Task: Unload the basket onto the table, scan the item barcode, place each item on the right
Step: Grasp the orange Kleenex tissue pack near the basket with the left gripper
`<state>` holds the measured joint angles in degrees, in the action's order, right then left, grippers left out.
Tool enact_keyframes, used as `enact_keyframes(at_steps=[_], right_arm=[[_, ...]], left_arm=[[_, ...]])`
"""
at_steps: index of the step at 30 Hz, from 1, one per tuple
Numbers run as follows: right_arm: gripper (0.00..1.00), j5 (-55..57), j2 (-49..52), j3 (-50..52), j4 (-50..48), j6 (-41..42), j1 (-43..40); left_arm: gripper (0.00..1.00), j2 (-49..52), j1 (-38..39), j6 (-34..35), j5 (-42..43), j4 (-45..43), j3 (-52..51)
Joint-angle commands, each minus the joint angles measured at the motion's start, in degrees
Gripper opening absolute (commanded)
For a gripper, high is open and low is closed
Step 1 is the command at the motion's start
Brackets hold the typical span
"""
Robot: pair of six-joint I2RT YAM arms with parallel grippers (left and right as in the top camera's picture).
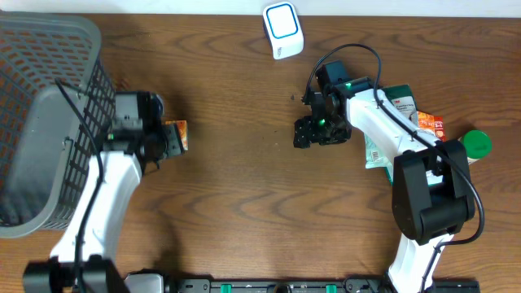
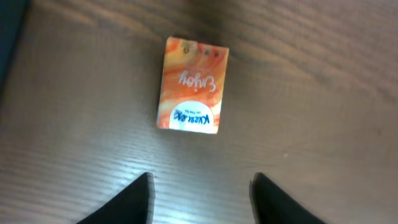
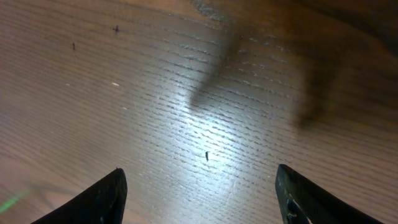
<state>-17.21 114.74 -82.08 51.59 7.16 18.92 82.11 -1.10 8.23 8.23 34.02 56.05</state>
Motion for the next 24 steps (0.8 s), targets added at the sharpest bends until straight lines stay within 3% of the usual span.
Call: enact_keyframes(at_steps=[1, 10, 15, 17, 21, 24], right_arm=[[0.72, -0.6, -1.0, -0.9, -0.2, -0.6, 0.6], [0.72, 0.6, -1.0, -0.9, -0.2, -0.6, 0.7], [0.72, 1.3, -1.0, -0.9, -0.2, -0.6, 0.7], [0.72, 1.3, -1.0, -0.9, -0.2, -0.6, 0.7], [0.72, 1.3, -1.0, -0.9, -0.2, -0.6, 0.7], [0.72, 1.3, -1.0, -0.9, -0.1, -0.6, 0.7]], left_arm=[[0.73, 6.1, 0.0, -5.8, -1.5, 0.3, 5.1], [0.75, 20.2, 0.0, -5.9, -1.3, -12.2, 5.1], [0.75, 23.0, 0.0, -5.3, 1.9, -10.6, 4.5], [0.75, 23.1, 0.0, -3.5, 6.1, -8.4, 4.3], [0.74, 23.1, 0.5, -3.5, 22.7, -5.6, 4.3], [0.74, 23.1, 3.2, -3.5, 24.1, -4.2, 4.2]])
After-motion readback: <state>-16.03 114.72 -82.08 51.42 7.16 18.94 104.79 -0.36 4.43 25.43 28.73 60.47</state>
